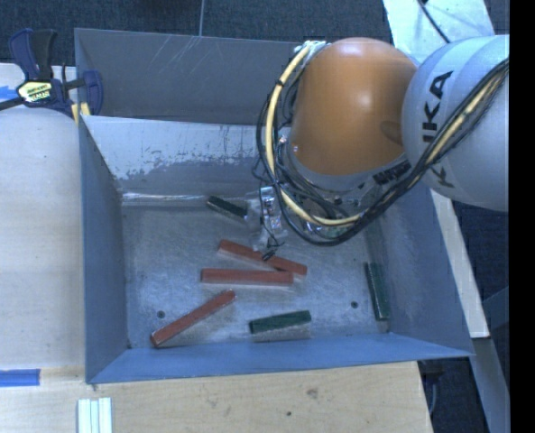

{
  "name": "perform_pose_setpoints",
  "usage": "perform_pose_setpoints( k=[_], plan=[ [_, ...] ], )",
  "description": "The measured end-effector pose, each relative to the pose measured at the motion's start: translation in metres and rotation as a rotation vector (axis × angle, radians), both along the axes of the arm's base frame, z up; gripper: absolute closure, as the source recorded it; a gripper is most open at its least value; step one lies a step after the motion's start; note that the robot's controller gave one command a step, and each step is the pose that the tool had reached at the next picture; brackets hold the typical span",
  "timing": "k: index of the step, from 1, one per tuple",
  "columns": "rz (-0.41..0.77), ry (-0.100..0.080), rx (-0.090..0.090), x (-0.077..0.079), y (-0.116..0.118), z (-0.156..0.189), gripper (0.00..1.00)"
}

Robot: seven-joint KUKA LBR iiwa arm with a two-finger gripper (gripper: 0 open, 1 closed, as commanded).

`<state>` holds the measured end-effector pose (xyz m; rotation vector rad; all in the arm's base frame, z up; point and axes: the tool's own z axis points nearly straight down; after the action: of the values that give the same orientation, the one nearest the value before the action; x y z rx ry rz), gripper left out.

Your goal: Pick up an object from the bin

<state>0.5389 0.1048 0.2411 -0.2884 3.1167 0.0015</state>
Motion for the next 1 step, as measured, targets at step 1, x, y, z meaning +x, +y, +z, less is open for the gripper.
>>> perform_pose_setpoints(
  k=[1],
  plan=[
    [-0.001,0.008,-0.001,-0.0017,-0.0004,-0.0038,0.0]
  ],
)
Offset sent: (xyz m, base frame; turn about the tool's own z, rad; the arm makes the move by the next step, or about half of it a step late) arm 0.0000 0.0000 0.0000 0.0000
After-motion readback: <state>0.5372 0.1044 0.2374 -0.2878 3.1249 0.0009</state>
